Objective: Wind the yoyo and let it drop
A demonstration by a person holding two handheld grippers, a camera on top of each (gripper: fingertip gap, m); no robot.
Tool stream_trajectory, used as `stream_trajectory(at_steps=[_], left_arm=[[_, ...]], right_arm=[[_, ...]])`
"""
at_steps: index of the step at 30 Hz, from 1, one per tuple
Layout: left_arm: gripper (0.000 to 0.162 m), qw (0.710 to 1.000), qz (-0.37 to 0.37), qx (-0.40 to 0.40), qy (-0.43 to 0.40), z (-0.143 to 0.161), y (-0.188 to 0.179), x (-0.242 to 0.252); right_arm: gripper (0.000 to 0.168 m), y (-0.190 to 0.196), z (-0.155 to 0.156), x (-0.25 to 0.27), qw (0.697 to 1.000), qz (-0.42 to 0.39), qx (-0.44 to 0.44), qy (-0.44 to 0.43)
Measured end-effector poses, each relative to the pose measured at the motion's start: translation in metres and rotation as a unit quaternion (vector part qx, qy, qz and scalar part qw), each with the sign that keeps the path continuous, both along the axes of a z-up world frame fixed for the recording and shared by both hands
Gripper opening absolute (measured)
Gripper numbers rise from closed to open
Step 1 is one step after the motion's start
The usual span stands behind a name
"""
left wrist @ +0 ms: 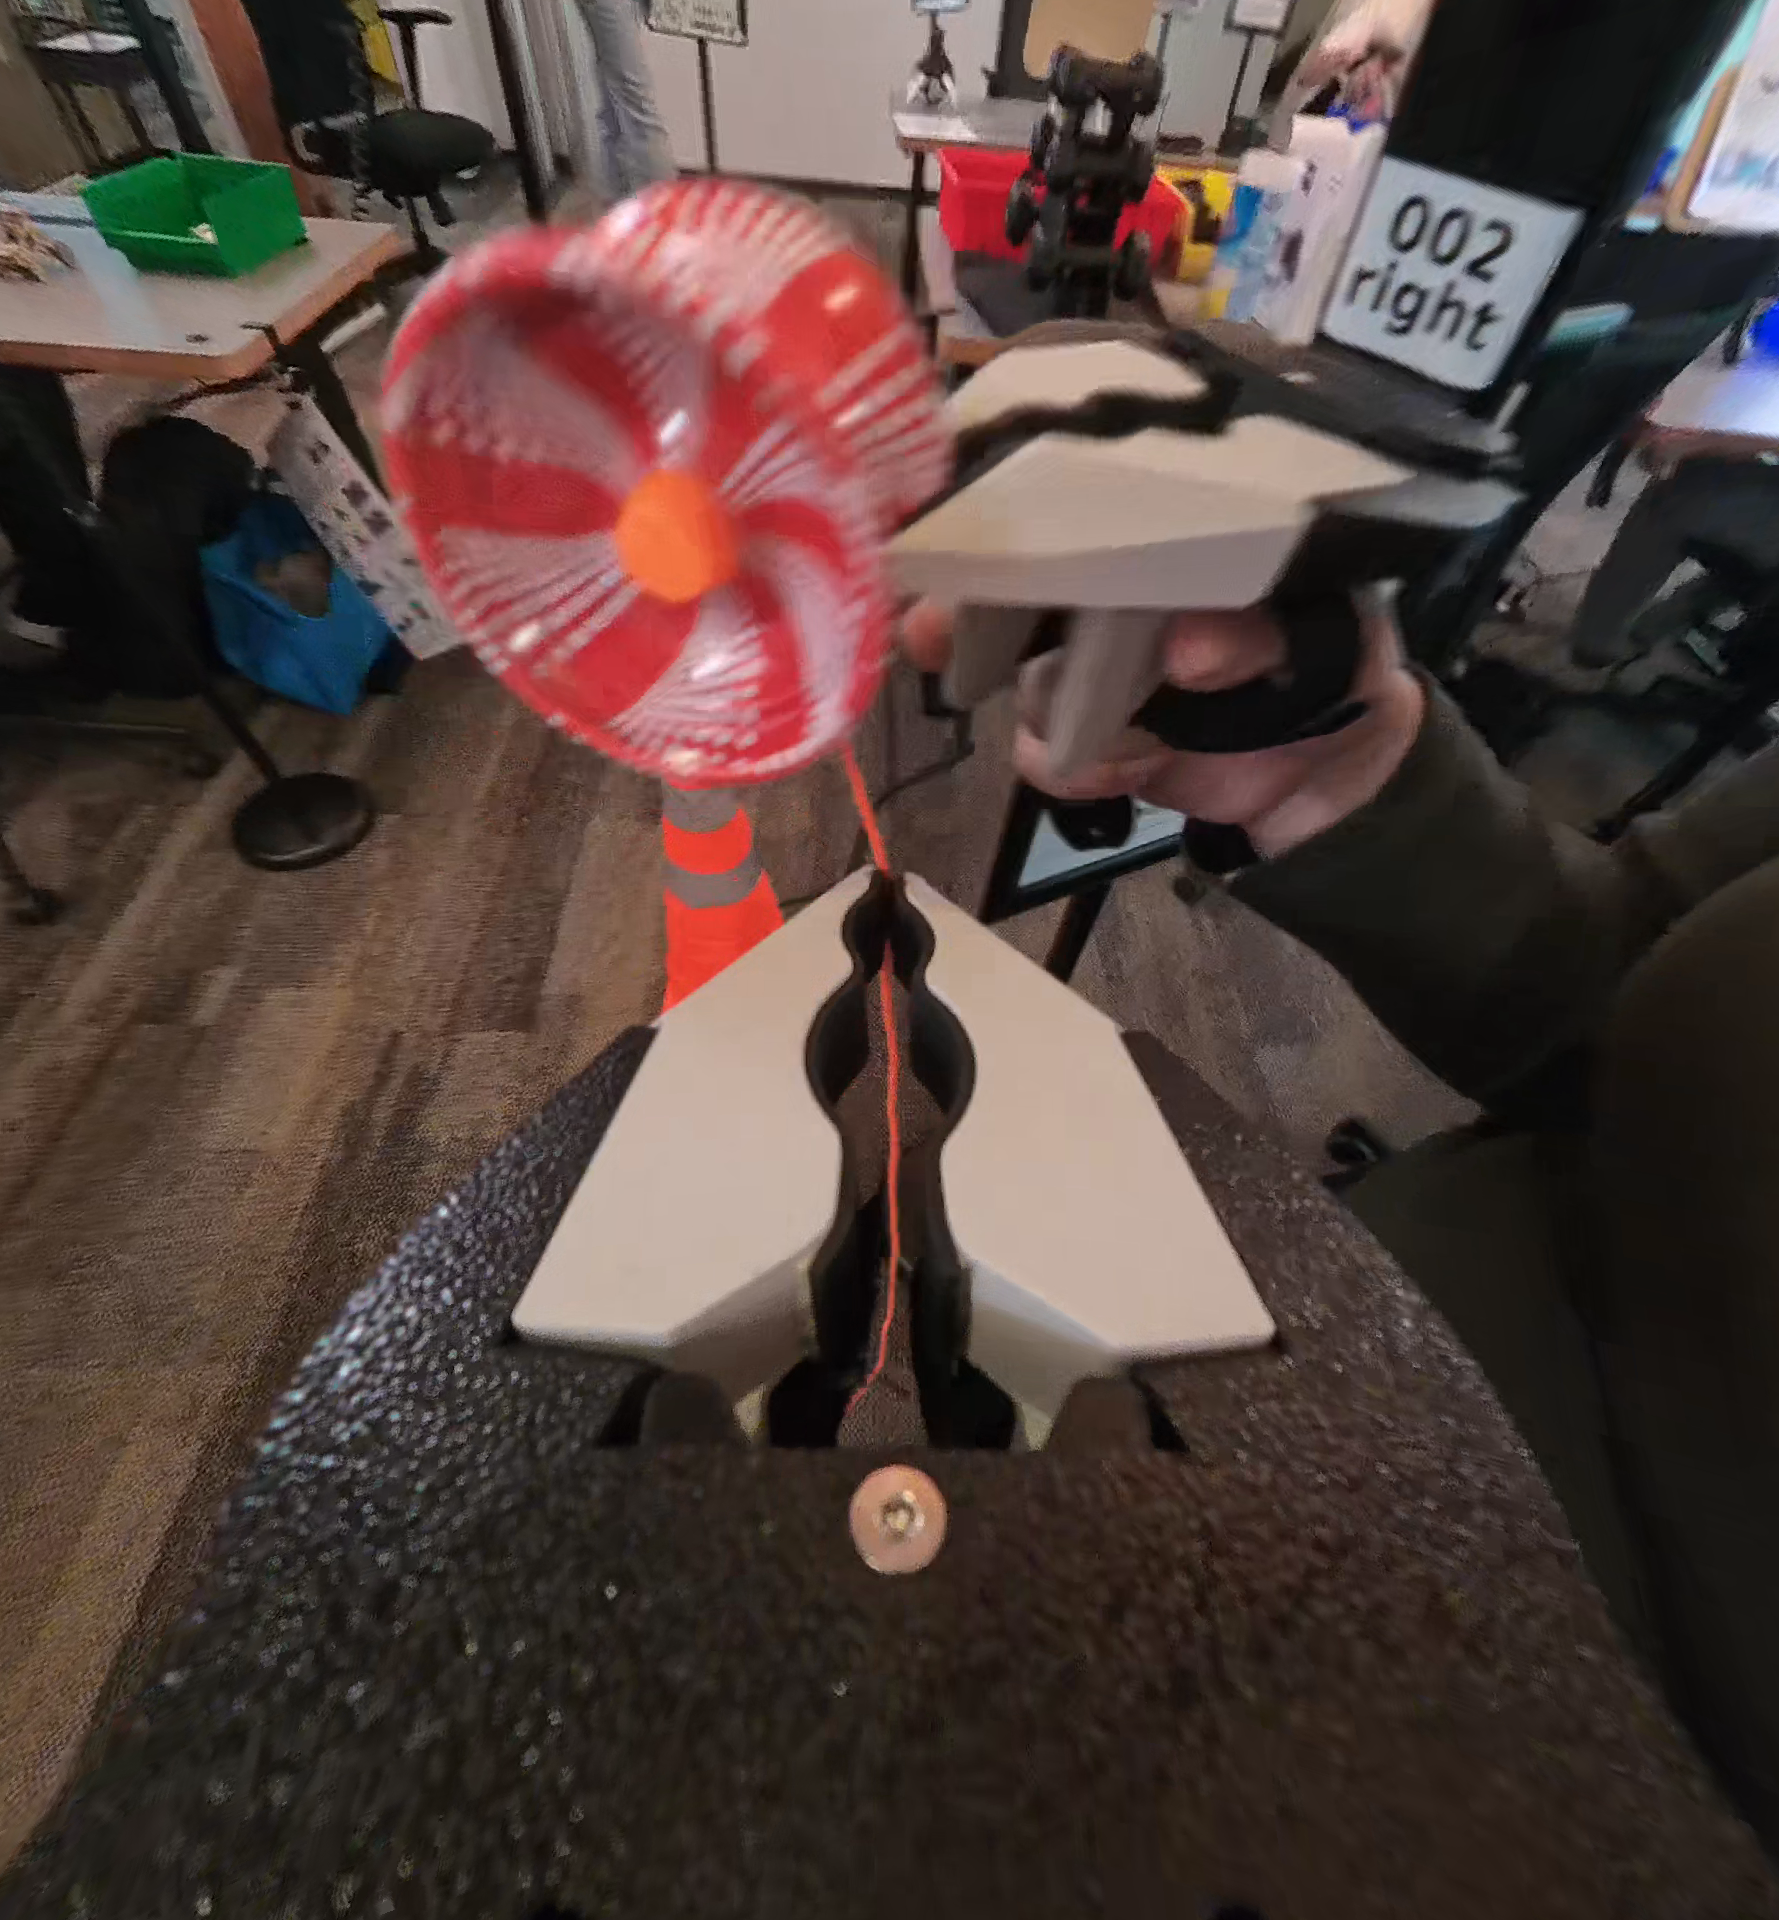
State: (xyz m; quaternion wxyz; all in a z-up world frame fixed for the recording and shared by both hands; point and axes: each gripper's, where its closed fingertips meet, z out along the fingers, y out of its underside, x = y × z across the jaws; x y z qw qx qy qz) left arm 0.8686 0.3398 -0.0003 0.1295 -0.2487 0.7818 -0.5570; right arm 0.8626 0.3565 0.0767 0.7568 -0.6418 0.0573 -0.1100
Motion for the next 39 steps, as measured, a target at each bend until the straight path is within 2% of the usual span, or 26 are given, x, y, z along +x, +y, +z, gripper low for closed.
stream_trajectory(at_steps=[3, 5, 8, 11, 14, 15, 17, 19, 23, 28, 32, 34, 36, 39], left_arm=[[0.0, 0.998, 0.04, 0.036, -0.012, -0.022, 0.012, 0.019], [0.0, 0.994, 0.068, 0.074, -0.043, -0.026, 0.025, 0.033], [0.0, 0.984, 0.104, 0.11, -0.098, -0.004, 0.048, 0.045], [0.0, 0.979, 0.093, 0.107, -0.143, 0.035, 0.05, 0.036], [0.0, 0.994, 0.015, 0.079, -0.078, 0.049, 0.021, -0.001], [0.0, 0.995, 0.018, 0.082, -0.047, 0.048, 0.018, -0.008], [0.0, 0.995, 0.011, 0.1, 0.007, 0.034, 0.015, -0.019], [0.0, 0.996, -0.005, 0.077, 0.047, 0.021, 0.007, -0.021], [0.0, 0.996, -0.014, 0.014, 0.092, -0.01, 0.002, -0.006], [0.0, 0.997, 0.029, -0.06, 0.026, -0.006, 0.027, 0.029], [0.0, 0.997, 0.067, 0.005, -0.047, 0.007, 0.052, 0.043], [0.0, 0.994, 0.07, 0.022, -0.086, 0.029, 0.055, 0.039], [0.0, 0.991, 0.063, 0.044, -0.11, 0.05, 0.052, 0.027], [0.0, 0.988, 0.048, 0.095, -0.112, 0.057, 0.038, 0.005]], right_arm=[[0.0, 0.002, 0.003, -0.013, 0.998, 0.057, 0.017, 0.006], [0.0, 0.003, -0.004, -0.022, 0.996, 0.081, -0.013, -0.017], [0.0, 0.004, -0.023, -0.036, 0.988, 0.111, -0.091, -0.061], [0.001, 0.005, -0.044, -0.03, 0.979, 0.08, -0.168, -0.084], [0.0, 0.008, -0.044, -0.018, 0.977, 0.031, -0.188, -0.095], [0.001, 0.009, -0.042, -0.012, 0.977, 0.01, -0.187, -0.1], [0.001, 0.007, -0.031, -0.003, 0.982, -0.023, -0.16, -0.095], [0.0, 0.006, -0.018, 0.0, 0.99, -0.033, -0.111, -0.08], [0.0, 0.009, -0.001, -0.008, 0.999, 0.009, -0.033, -0.041], [0.0, 0.009, -0.006, -0.031, 0.993, 0.103, -0.022, -0.045], [0.0, 0.007, -0.027, -0.043, 0.982, 0.148, -0.085, -0.076], [0.0, 0.01, -0.041, -0.04, 0.977, 0.133, -0.137, -0.089], [0.001, 0.012, -0.05, -0.023, 0.975, 0.079, -0.18, -0.103], [0.001, 0.013, -0.046, -0.004, 0.977, 0.003, -0.184, -0.109]])
